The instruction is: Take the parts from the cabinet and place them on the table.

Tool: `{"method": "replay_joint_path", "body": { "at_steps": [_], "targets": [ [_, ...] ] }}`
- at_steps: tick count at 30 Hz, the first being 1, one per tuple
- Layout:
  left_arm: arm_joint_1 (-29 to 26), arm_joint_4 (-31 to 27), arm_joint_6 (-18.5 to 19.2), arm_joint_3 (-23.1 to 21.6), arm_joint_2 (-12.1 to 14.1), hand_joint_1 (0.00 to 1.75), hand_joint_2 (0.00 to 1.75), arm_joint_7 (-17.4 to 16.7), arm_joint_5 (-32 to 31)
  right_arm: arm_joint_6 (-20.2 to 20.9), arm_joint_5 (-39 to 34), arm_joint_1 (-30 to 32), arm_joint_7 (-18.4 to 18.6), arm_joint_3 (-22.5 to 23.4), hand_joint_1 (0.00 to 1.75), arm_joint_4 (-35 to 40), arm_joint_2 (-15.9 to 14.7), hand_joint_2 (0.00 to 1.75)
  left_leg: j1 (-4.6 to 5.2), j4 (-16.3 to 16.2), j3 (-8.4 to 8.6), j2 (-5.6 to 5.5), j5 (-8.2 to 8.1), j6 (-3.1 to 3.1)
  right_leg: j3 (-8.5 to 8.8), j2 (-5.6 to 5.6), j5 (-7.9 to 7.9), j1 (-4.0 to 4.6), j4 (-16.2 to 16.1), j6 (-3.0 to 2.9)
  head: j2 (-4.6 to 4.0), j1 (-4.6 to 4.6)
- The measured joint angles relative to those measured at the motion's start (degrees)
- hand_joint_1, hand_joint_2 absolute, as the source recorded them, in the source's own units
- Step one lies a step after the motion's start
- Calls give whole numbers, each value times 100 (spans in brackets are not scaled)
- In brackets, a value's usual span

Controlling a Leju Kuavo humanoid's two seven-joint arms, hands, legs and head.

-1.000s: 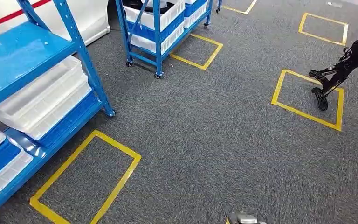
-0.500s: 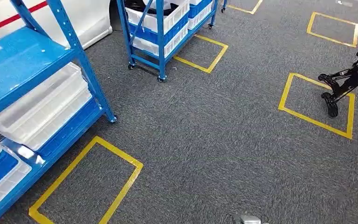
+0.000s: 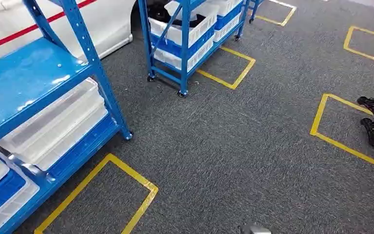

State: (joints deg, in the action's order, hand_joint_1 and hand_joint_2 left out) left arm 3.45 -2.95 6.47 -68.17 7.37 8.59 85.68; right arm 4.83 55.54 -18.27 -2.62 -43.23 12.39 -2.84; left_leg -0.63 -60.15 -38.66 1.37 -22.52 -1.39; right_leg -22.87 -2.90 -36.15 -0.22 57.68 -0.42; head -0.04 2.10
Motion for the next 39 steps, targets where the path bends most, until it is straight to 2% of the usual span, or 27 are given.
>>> {"method": "replay_joint_path", "body": {
  "at_steps": [1,3,4,5,7,9,10,11,14,15,16,17,19,20,22,23,24,25,26,29,30,31,32,35,36,38,39],
  "targets": [
    [-2,0,0,0,0,0,0,4,0,-9,0,-3,0,0,0,4,9,0,-4,31,49,-50,-32,-49,-102,140,-126,-4,255,17,0,-9],
    [5,0,-2,-2,2,0,0,7,0,-11,0,-3,-15,9,0,4,9,0,-4,61,105,-158,-71,-89,-641,239,-493,-28,1161,59,0,-6],
    [6,0,-2,0,2,0,0,7,0,-11,0,3,-15,13,0,2,9,0,-4,60,122,-230,-98,-88,-942,253,-600,-40,1588,75,0,-11],
    [6,0,2,0,2,0,0,7,0,-11,0,16,-15,13,0,2,9,0,-4,57,148,-309,-127,-83,-1185,261,-560,-55,1843,84,0,-9],
    [-1,0,13,-2,2,0,0,2,0,-24,11,28,-13,22,0,0,7,0,-13,56,246,-454,-191,-51,-1274,274,-56,-75,1533,78,0,-9],
    [-12,0,17,-2,0,0,0,-2,0,-31,15,15,-13,39,0,0,7,0,-36,55,358,-575,-249,5,-1027,401,666,-85,594,64,0,-11],
    [-23,0,17,-4,2,0,0,-4,0,-33,15,23,-13,42,0,-2,7,0,-39,65,361,-621,-260,30,-954,667,695,-101,404,60,0,-15],
    [11,0,17,-4,2,0,0,-4,0,-35,17,26,-15,44,0,0,4,0,-29,40,340,-705,-260,69,-934,723,697,-77,262,42,0,-11],
    [-45,0,17,-4,2,0,0,-4,0,-39,18,8,-15,48,0,0,7,0,-55,143,318,-870,-185,202,-931,575,710,-42,254,-28,0,-11],
    [-48,0,17,-4,0,0,0,-4,0,-48,18,0,-15,50,0,2,33,0,-56,116,293,-783,-232,202,-883,509,762,-109,173,-104,0,-2],
    [-49,0,24,-4,-2,0,0,-4,0,-48,17,-4,-15,50,0,2,33,0,-38,-20,253,-461,-345,215,-852,444,777,-81,132,-135,0,-9],
    [-33,0,24,-4,0,0,0,-9,0,-55,17,-2,-15,50,0,2,31,0,-38,-334,110,-295,-544,232,-846,380,782,-62,126,-184,0,-2],
    [-4,0,22,-4,4,0,0,-9,0,-52,17,20,-13,52,0,-4,22,0,-47,-1202,-294,-206,-941,269,-847,212,764,-19,131,-213,0,-4],
    [-7,0,22,-7,4,0,0,-9,0,-50,17,24,-13,52,0,-9,20,0,-47,-1522,-438,-191,-1028,283,-847,129,755,-3,134,-225,0,0],
    [-24,0,20,-4,4,0,0,-9,0,-50,18,20,-15,52,0,-9,22,0,-46,-1327,-308,-172,-796,282,-836,-2,737,15,143,-234,0,0],
    [-32,0,20,-6,4,0,175,-11,0,-50,17,19,-15,52,0,-9,24,0,-43,-915,-78,-140,-574,265,-820,-62,722,21,147,-230,0,-2],
    [-30,0,20,-7,4,0,175,-11,0,-52,17,18,-15,52,0,-9,31,0,-30,-417,201,-31,-354,232,-799,-127,700,29,155,-222,0,0],
    [-13,0,11,-7,7,0,175,-11,0,-50,17,17,-15,52,0,-9,31,0,13,33,424,287,-307,172,-776,-193,673,42,165,-202,0,-2],
    [2,0,4,-7,9,0,175,-11,0,-52,18,12,-15,52,0,-9,31,0,90,96,473,426,-354,125,-785,-258,648,85,182,-170,0,-2],
    [0,0,-26,-9,20,0,175,-13,0,-46,17,-6,-15,57,0,-9,31,0,101,107,422,183,-312,62,-752,-436,641,76,165,-112,0,-4],
    [-5,0,-42,-13,20,0,175,-18,0,-44,17,-9,-13,59,0,-7,33,0,44,184,457,104,-274,11,-727,-463,607,94,175,-62,0,-6],
    [-14,0,-50,-20,17,0,175,-24,0,-42,20,-13,-13,63,0,-7,29,0,27,225,479,57,-248,-6,-737,-192,536,46,254,-19,0,-4],
    [-4,0,-50,-31,17,0,0,-28,0,-9,31,-17,-13,68,0,-7,28,0,13,242,480,7,-228,-36,-864,80,349,29,507,12,0,-11],
    [24,0,-66,-52,15,0,0,-35,0,136,74,30,22,79,0,-9,28,0,11,239,441,-202,-208,-70,-1465,251,-197,-45,1727,65,0,-9],
    [21,0,-68,-57,15,0,0,-33,0,173,96,43,31,79,0,-13,28,0,4,226,434,-298,-204,-64,-1555,255,-170,-63,1883,80,0,-6],
    [6,0,-68,-61,15,0,0,-33,0,177,109,38,39,79,0,-20,28,0,-19,190,432,-456,-203,-38,-1365,277,229,-103,1440,109,0,-9],
    [3,0,-68,-68,15,0,0,-37,0,166,111,29,39,85,0,-20,26,0,-37,162,432,-536,-211,-5,-1117,351,536,-132,906,121,0,-9]
  ]
}}
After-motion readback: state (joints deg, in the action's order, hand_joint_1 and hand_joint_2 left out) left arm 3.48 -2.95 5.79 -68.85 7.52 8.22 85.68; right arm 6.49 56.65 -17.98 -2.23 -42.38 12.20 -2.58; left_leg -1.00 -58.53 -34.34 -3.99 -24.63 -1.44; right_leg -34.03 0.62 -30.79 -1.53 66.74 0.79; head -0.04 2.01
